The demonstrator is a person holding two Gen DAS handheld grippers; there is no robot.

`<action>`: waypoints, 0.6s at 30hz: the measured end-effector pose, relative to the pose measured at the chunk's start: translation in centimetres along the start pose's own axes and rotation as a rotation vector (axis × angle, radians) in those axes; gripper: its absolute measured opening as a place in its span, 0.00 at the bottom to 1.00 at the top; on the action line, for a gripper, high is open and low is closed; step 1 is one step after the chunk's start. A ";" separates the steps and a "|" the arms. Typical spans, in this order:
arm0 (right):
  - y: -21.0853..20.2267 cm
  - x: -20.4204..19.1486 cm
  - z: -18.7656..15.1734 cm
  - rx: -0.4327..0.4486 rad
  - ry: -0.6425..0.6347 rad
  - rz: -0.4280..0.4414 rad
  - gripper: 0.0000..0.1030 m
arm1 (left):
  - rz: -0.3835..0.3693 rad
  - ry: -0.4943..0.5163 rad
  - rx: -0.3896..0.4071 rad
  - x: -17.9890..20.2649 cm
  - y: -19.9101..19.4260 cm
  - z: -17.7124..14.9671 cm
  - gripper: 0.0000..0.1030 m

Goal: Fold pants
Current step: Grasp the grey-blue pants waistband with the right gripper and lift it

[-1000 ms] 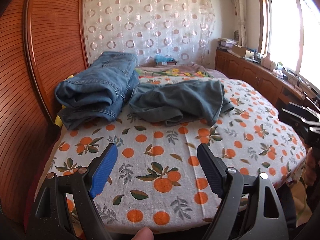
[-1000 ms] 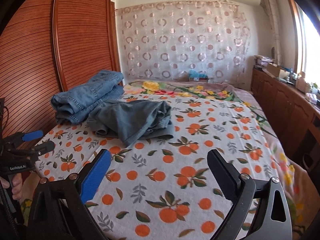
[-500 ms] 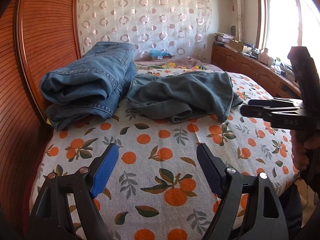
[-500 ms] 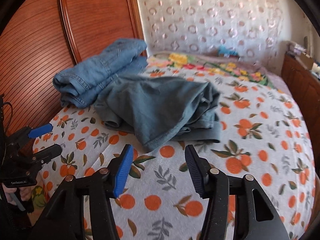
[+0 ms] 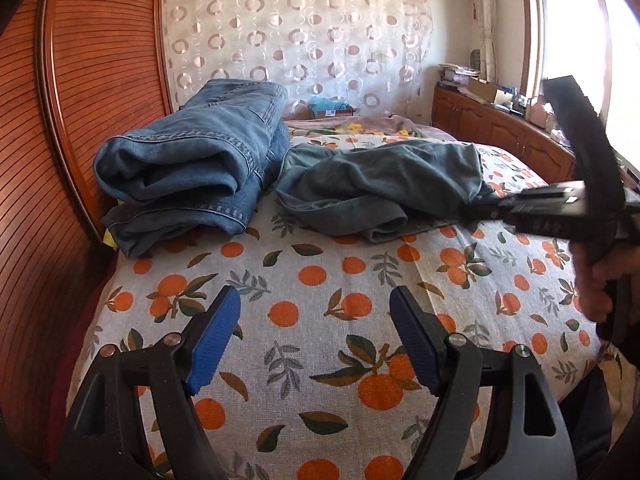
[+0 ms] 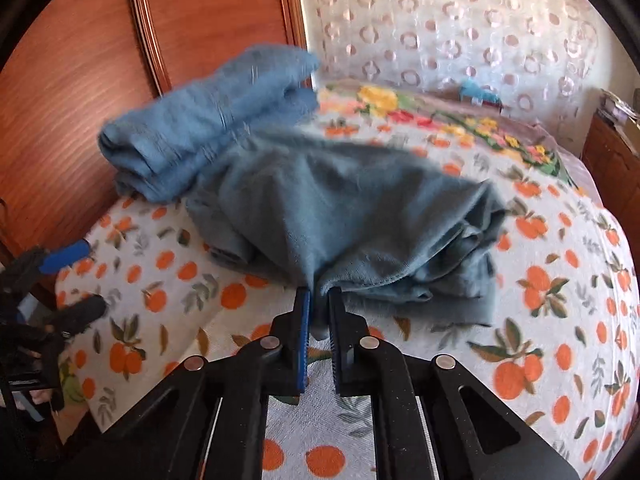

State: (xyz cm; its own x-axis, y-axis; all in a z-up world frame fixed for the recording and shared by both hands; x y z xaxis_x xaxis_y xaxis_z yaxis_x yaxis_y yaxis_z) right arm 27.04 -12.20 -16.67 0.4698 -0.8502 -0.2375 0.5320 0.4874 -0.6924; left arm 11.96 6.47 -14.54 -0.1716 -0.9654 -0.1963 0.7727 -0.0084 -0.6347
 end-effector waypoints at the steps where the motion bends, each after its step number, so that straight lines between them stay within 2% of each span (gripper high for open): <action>1: -1.1 0.4 0.2 0.022 0.007 0.009 0.05 | -0.001 -0.001 0.000 -0.1 0.1 0.0 0.76; 8: -10.1 3.7 0.5 0.181 0.060 -0.018 0.05 | -0.011 -0.009 0.009 0.3 0.0 0.4 0.76; 13: -17.2 8.2 -0.5 0.283 0.115 -0.091 0.05 | -0.024 0.018 0.031 1.3 -0.4 1.1 0.76; 18: -21.5 13.0 -3.1 0.332 0.195 -0.207 0.05 | -0.053 0.043 0.047 2.7 -0.5 1.6 0.76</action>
Point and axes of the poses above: each gripper's, at about its wrist camera, not at the fingertips, and y roughly the way its jaws point, x to its right, z to its top, the point moved 5 cm from there along y, roughly the way its jaws point, and after that the axes turned 15 degrees about y, right-handed, at the moved point
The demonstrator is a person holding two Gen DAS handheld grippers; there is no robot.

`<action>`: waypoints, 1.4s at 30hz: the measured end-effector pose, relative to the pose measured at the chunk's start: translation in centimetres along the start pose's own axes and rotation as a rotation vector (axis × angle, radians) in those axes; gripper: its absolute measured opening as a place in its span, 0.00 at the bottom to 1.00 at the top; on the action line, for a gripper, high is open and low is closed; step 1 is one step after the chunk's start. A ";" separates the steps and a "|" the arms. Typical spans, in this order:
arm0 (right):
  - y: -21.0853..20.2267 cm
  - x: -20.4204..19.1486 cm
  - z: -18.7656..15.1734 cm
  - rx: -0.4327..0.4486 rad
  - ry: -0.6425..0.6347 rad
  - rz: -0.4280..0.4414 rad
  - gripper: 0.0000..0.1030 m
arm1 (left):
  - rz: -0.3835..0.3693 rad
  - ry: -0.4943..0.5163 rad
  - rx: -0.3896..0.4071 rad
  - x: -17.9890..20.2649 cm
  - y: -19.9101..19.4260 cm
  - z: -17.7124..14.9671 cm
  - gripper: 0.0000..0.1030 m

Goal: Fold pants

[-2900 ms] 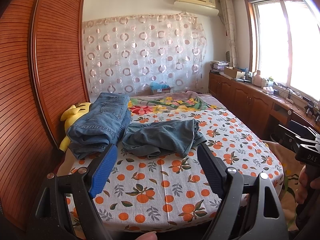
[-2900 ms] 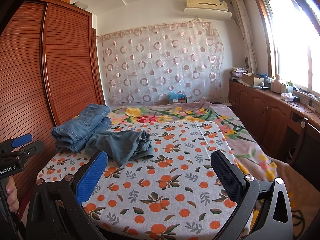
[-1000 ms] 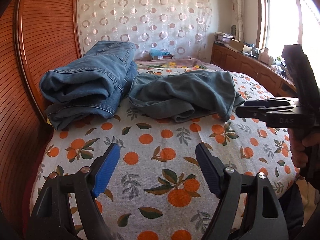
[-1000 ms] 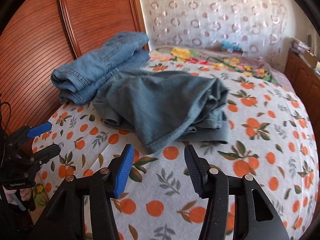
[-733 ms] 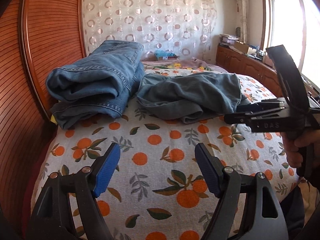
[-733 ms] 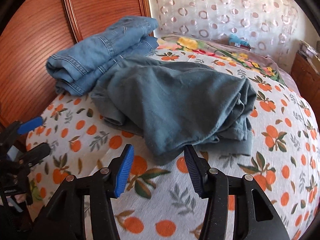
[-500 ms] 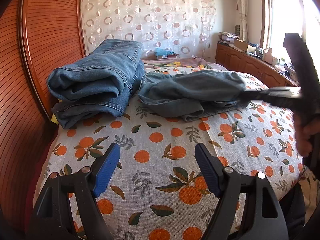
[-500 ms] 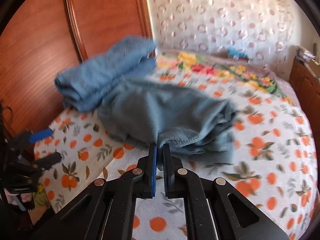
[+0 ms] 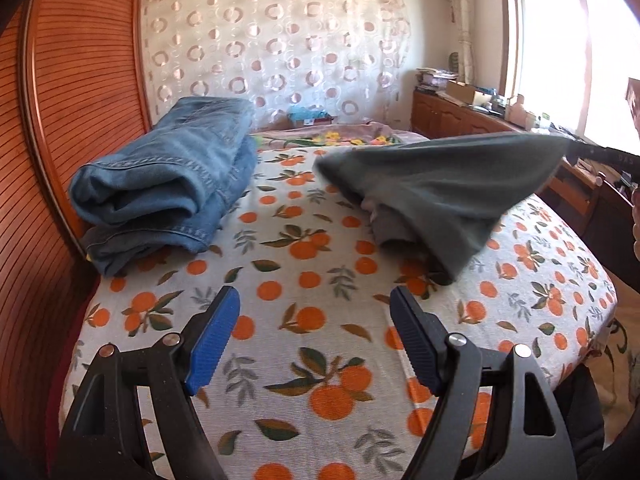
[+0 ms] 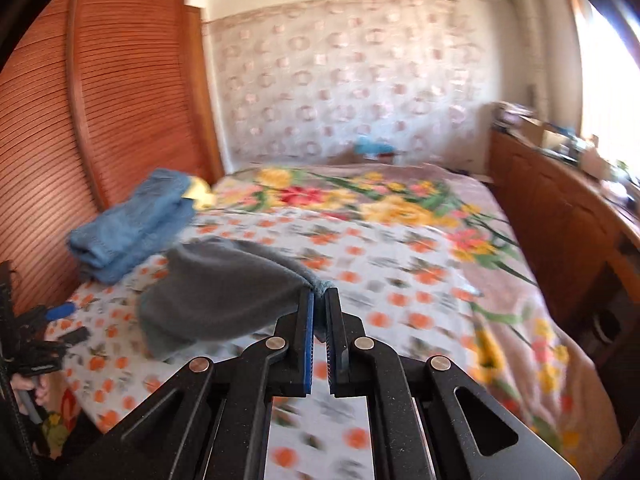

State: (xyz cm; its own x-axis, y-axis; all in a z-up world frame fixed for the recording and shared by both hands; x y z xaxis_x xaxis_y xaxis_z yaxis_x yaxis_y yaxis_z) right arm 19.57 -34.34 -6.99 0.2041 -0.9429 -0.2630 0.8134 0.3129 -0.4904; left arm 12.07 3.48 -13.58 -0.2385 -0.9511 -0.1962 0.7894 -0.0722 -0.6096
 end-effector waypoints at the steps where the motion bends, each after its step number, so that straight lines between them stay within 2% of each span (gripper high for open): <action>1: -0.4 1.5 -0.6 0.001 0.007 -0.044 0.05 | -0.003 0.003 0.000 0.2 0.0 0.1 0.76; 4: -0.9 4.7 -2.4 -0.007 0.023 -0.156 0.05 | -0.021 0.014 -0.002 0.8 0.1 0.2 0.76; 7: -1.3 7.0 -4.5 -0.047 0.045 -0.225 0.05 | -0.029 0.010 -0.007 1.0 0.3 0.2 0.76; 9: -1.6 7.3 -5.7 -0.070 0.046 -0.238 0.05 | -0.037 0.008 -0.010 1.2 0.4 0.2 0.76; 12: -2.7 6.3 -7.0 -0.075 0.041 -0.238 0.07 | -0.038 0.016 -0.020 1.6 0.6 0.2 0.76; 15: -2.9 3.7 -6.9 -0.059 0.025 -0.226 0.12 | -0.042 0.015 -0.030 1.8 0.8 0.0 0.76; 20: -3.0 -0.6 -8.0 -0.060 0.015 -0.143 0.30 | -0.047 0.023 -0.040 2.1 0.7 -0.2 0.76; 26: -3.7 -5.5 -11.2 -0.122 -0.060 -0.002 0.32 | -0.057 0.018 -0.047 2.3 0.9 -0.4 0.76; 28: -3.9 -6.2 -12.0 -0.135 -0.090 0.006 0.32 | -0.067 0.024 -0.047 2.6 0.9 -0.2 0.76; 33: -4.9 -4.5 -12.4 -0.140 -0.065 0.000 0.32 | -0.118 0.069 -0.026 4.1 0.7 1.3 0.76; 35: -4.3 -2.9 -11.2 -0.135 -0.044 -0.021 0.32 | -0.138 0.093 -0.012 5.0 0.5 2.1 0.76; 40: -6.3 -0.5 -10.6 -0.116 -0.010 -0.098 0.33 | -0.230 0.148 0.012 7.9 0.9 3.8 0.76; 42: -7.2 0.2 -10.9 -0.109 0.006 -0.122 0.33 | -0.275 0.173 0.006 9.4 1.5 4.3 0.70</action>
Point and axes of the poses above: each gripper's, at about its wrist camera, not at the fingertips, and y roughly the way its jaws point, x to its right, z to its top, the point moved 5 cm from there along y, roughly the way its jaws point, and after that the axes turned 15 degrees about y, right-handed, at the moved point
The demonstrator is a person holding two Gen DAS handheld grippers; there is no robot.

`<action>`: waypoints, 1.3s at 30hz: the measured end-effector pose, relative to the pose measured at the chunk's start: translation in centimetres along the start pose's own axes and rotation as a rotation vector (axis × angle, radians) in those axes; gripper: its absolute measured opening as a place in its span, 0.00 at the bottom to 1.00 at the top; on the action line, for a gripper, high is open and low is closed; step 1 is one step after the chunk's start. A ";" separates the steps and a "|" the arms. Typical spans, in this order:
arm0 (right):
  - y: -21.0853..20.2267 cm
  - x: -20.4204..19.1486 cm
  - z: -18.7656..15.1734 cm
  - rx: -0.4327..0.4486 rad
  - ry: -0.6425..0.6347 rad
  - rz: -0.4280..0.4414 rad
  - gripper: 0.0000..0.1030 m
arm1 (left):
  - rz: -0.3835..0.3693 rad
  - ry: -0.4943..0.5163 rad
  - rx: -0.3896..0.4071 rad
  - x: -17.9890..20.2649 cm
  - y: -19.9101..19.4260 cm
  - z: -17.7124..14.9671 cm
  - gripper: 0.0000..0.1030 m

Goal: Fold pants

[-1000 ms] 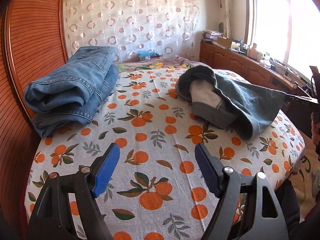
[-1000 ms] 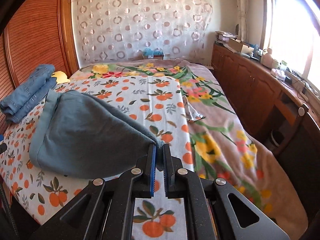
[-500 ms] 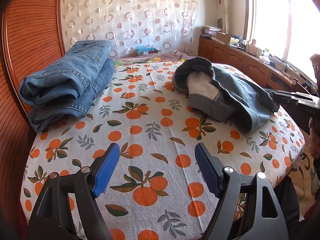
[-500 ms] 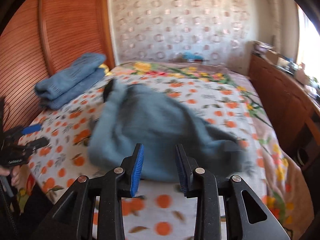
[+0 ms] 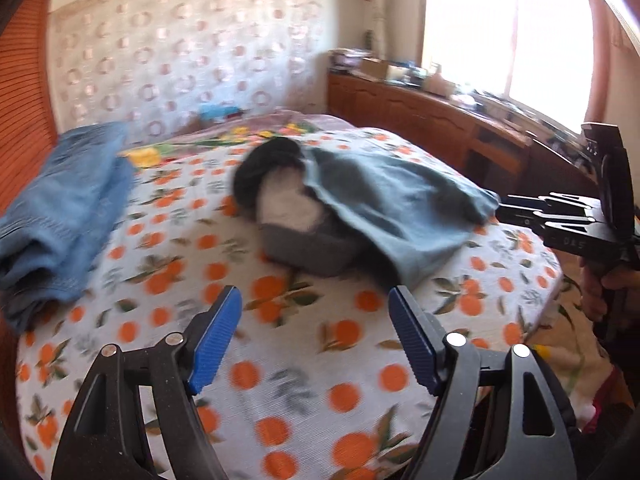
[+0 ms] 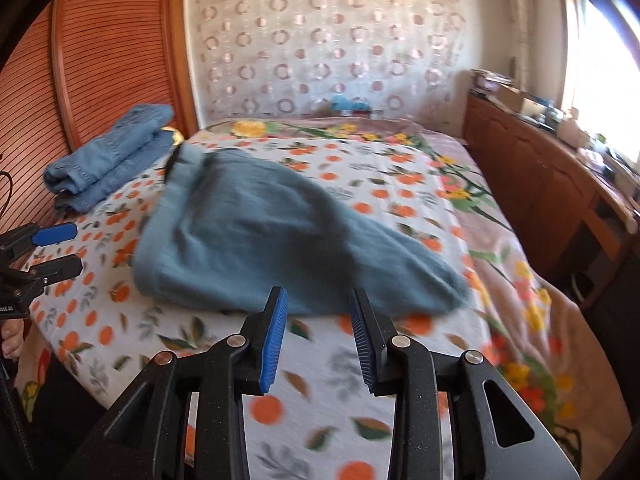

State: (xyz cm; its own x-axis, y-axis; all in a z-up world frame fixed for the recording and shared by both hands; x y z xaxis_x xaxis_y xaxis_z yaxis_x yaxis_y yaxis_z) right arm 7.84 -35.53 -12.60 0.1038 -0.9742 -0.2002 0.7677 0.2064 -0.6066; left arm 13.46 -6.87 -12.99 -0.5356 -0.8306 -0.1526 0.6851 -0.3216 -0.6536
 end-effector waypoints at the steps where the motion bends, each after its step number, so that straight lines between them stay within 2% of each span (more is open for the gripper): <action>1: -0.3 0.4 0.0 0.001 0.010 -0.011 0.33 | -0.007 0.004 -0.006 0.3 0.3 0.1 0.68; 4: -1.0 1.3 -0.3 0.007 0.035 -0.033 0.33 | -0.041 0.016 -0.017 1.1 1.3 0.8 0.65; 7: -0.8 2.0 0.0 0.008 0.065 -0.036 0.33 | -0.032 0.007 -0.032 1.0 1.8 1.0 0.61; 9: -0.9 1.3 0.0 0.007 0.073 -0.039 0.33 | -0.053 -0.011 -0.040 0.8 2.2 0.9 0.56; 15: -0.9 1.3 -0.8 -0.002 0.097 -0.045 0.34 | -0.084 -0.001 -0.053 1.9 2.9 1.0 0.51; 19: -1.0 1.5 -0.6 -0.008 0.107 -0.050 0.34 | -0.144 0.015 -0.046 3.5 3.3 1.7 0.49; 22: -1.4 1.5 -0.5 -0.006 0.113 -0.052 0.34 | -0.174 0.039 -0.053 4.7 4.0 2.4 0.44; 25: -1.5 1.7 -0.5 0.000 0.122 -0.053 0.34 | -0.186 0.065 -0.087 5.5 5.3 3.0 0.28; 27: -1.6 1.9 -0.6 0.003 0.128 -0.055 0.34 | -0.202 0.087 -0.093 6.0 5.7 3.9 0.10; 31: -2.1 2.1 -0.7 0.016 0.134 -0.057 0.34 | -0.217 0.119 -0.040 6.3 3.8 7.6 0.04; 39: -3.6 2.6 -0.8 0.065 0.170 -0.035 0.34 | -0.151 0.263 0.124 7.0 -4.0 20.0 0.03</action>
Point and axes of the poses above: each gripper's, at about its wrist camera, not at the fingertips, and y roughly the way its jaws point, x to its right, z to its top, the point moved 5 cm from there along y, roughly the way its jaws point, and after that the axes turned 15 degrees about y, right-handed, at the moved point
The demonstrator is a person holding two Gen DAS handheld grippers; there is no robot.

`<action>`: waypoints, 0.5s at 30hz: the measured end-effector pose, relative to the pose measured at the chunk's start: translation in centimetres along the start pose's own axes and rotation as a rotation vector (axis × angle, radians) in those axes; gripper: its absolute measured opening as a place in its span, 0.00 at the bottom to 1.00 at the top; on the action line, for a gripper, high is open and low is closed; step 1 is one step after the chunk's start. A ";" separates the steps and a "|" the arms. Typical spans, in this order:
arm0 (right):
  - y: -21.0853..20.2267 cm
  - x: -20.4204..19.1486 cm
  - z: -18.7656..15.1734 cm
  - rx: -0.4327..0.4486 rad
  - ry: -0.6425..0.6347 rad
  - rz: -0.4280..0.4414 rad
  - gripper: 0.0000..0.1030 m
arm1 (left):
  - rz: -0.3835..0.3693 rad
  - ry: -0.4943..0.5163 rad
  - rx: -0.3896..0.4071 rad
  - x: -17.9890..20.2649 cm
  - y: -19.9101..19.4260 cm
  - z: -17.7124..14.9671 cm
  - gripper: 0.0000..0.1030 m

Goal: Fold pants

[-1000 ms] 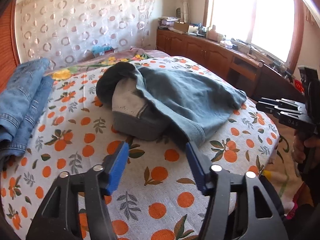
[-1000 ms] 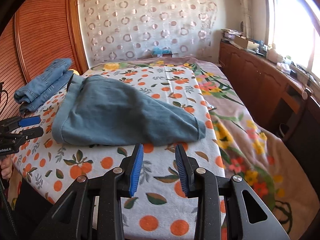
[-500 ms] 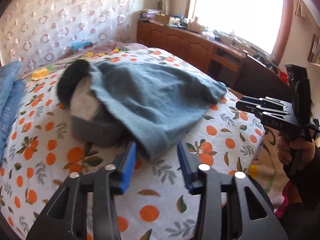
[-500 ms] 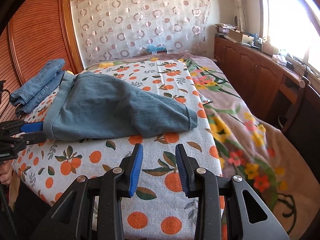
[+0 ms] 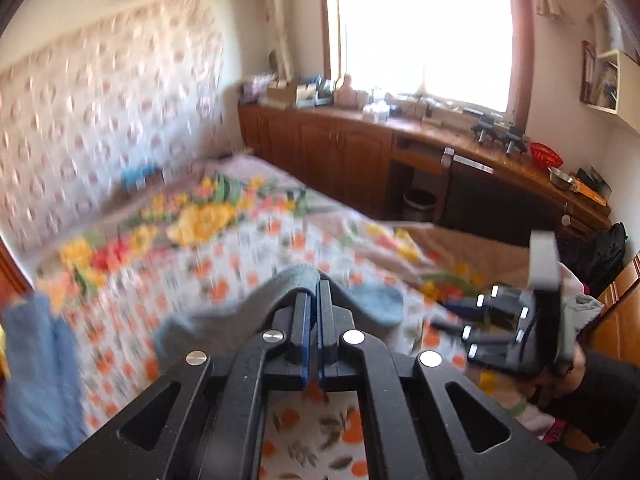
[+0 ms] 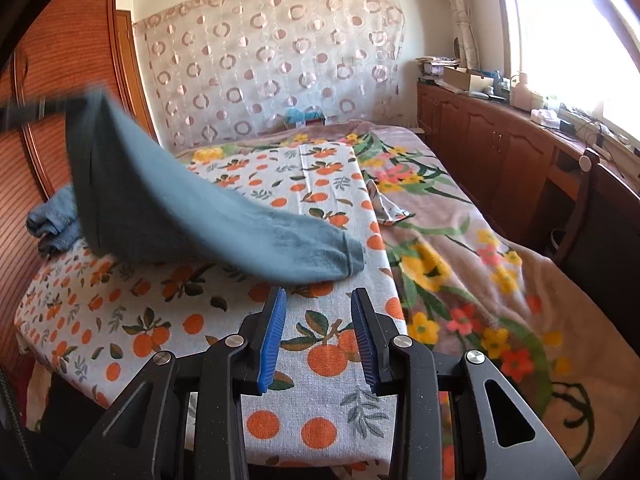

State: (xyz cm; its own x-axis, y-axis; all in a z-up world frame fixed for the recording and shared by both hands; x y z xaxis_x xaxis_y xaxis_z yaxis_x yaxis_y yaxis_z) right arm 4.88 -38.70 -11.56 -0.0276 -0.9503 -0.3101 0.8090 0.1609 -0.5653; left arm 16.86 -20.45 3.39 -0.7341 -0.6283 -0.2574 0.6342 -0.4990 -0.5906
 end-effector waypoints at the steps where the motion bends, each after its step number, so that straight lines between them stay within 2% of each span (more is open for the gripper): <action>1: -0.1 0.0 0.0 0.004 0.002 0.002 0.34 | 0.012 0.016 0.015 -0.2 -0.7 1.6 0.03; 7: -1.2 0.3 0.3 0.046 0.021 0.020 0.34 | 0.051 0.047 0.098 -0.7 -4.7 9.1 0.03; 10: -1.8 0.1 0.3 0.067 0.023 0.028 0.34 | 0.105 0.054 0.146 -1.0 -7.2 12.2 0.03; 13: -2.3 -0.2 0.3 0.087 0.023 0.036 0.34 | 0.164 0.032 0.170 -2.6 -8.6 13.6 0.03; 15: -2.3 -0.4 0.3 0.094 0.022 0.039 0.34 | 0.194 0.002 0.162 -4.2 -8.7 13.1 0.03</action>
State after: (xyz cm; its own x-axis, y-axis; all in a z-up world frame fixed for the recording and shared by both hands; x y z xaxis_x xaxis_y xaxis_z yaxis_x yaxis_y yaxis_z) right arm 3.14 -38.74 -9.91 -0.0072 -0.9375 -0.3478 0.8612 0.1710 -0.4787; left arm 17.61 -21.26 19.64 -0.5952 -0.7207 -0.3554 0.7938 -0.4584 -0.3998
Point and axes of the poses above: each gripper's, at about its wrist camera, not at the fingertips, and y roughly the way its jaws point, x to its right, z to its top, the point moved 5 cm from there along y, roughly the way its jaws point, and after that the axes turned 15 degrees about y, right-handed, at the moved point
